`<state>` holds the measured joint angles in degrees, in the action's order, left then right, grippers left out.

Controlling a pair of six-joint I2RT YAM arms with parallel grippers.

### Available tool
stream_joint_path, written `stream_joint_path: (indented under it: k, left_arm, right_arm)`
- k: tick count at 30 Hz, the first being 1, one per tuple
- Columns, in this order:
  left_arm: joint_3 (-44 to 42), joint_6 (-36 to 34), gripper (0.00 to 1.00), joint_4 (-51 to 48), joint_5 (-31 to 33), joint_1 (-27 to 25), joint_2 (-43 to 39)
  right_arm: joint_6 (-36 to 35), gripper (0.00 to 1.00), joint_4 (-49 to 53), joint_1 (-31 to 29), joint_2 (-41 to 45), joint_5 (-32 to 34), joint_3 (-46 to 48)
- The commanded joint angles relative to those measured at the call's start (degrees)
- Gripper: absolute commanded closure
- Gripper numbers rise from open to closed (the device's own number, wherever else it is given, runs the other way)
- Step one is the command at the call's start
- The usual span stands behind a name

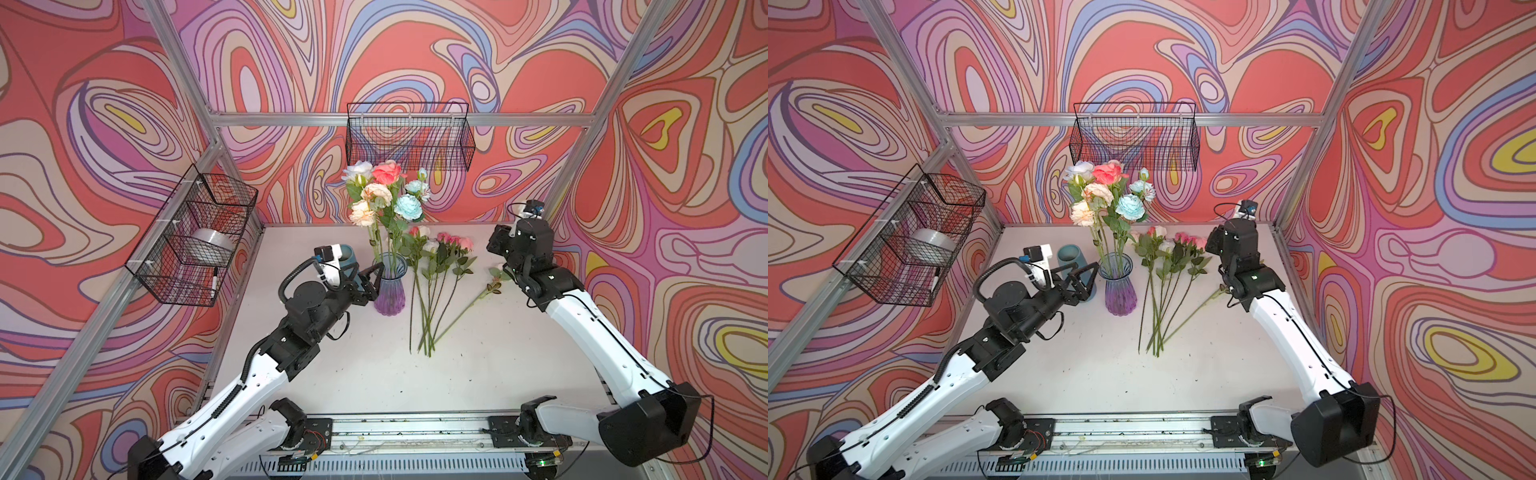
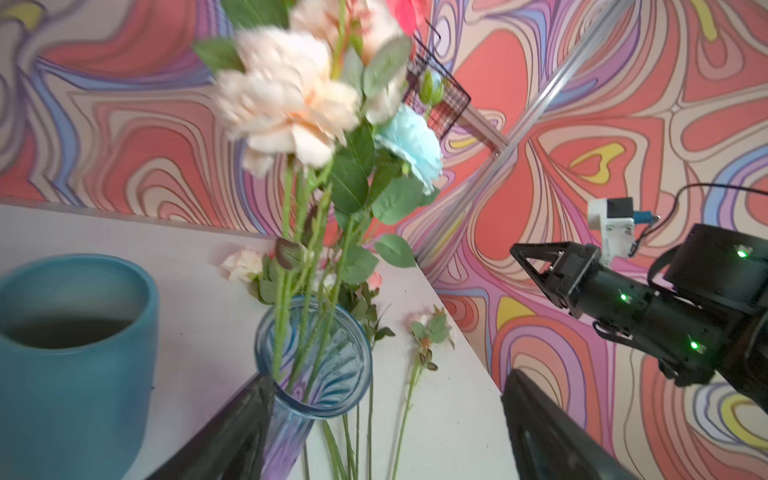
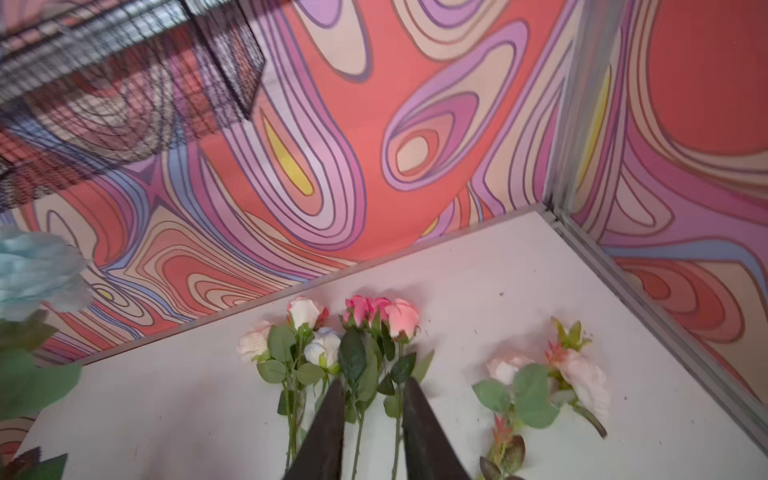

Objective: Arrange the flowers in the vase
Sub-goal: 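Open the right gripper and withdraw toward the roses while the left arm reaches forward, then lower the right gripper onto a pale pink rose stem and close it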

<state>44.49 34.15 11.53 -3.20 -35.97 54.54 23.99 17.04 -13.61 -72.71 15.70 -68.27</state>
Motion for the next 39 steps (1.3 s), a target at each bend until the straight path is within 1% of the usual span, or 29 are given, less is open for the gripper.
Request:
stream_joint_path:
  k: [1, 4, 5, 7, 8, 9, 10, 11, 14, 17, 19, 21, 27, 35, 39]
  left_arm:
    - [3.9, 0.9, 0.15, -1.0, -12.4, -2.9, 4.7]
    - [6.7, -2.3, 0.15, -5.6, -13.6, -7.7, 8.3]
    - [7.3, -3.5, 0.15, -6.7, -13.7, -9.2, 9.0]
    - [7.7, -4.4, 0.15, -7.4, -13.8, -11.0, 9.9]
    - [7.6, -4.3, 0.14, -7.3, -14.1, -11.5, 10.2]
    - [7.5, -4.0, 0.14, -7.1, -14.5, -11.7, 10.5]
    - [7.6, -3.8, 0.14, -6.9, -15.1, -11.7, 10.8]
    - [7.8, -3.6, 0.14, -7.0, -15.3, -11.7, 11.0]
    - [8.2, -3.7, 0.13, -8.0, -14.7, -11.7, 10.9]
    - [7.9, -4.8, 0.11, -8.3, -12.1, -11.7, 9.7]
    - [7.4, -5.2, 0.10, -8.5, -10.0, -11.7, 8.9]
    - [6.9, -5.3, 0.09, -8.1, -8.7, -11.7, 8.3]
    - [6.5, -5.3, 0.09, -7.6, -8.1, -11.7, 7.7]
    - [6.6, -5.7, 0.09, -7.8, -7.6, -11.7, 7.3]
    - [6.7, -6.5, 0.09, -8.2, -7.0, -11.7, 7.0]
  right_arm:
    - [6.3, 0.76, 7.7, 2.3, -2.0, -5.3, 3.2]
    - [9.7, 0.75, 7.6, 5.4, -3.3, -5.6, 7.1]
    - [10.9, 0.75, 6.9, 6.6, -3.8, -6.6, 8.7]
    - [12.9, 0.73, 6.2, 8.2, -5.3, -8.2, 10.8]
    - [13.7, 0.70, 6.0, 9.0, -6.5, -8.5, 11.7]
    - [14.5, 0.63, 6.1, 9.9, -7.4, -9.0, 12.1]
    - [15.2, 0.58, 5.7, 10.7, -8.4, -10.6, 12.7]
    - [15.3, 0.55, 4.6, 11.6, -9.4, -12.7, 13.4]
    - [14.6, 0.53, 3.0, 12.6, -13.5, -17.6, 13.7]
    - [14.5, 0.53, 2.3, 12.7, -17.9, -21.1, 13.0]
    - [15.3, 0.54, 1.3, 12.7, -19.9, -22.5, 13.0]
    - [16.3, 0.55, 0.5, 12.7, -21.6, -22.6, 13.0]
    - [16.6, 0.59, -0.9, 12.8, -26.1, -24.7, 12.4]
    - [16.8, 0.71, -3.6, 12.7, -28.5, -24.5, 12.0]
    - [17.1, 0.82, -4.2, 12.7, -30.5, -24.8, 11.6]
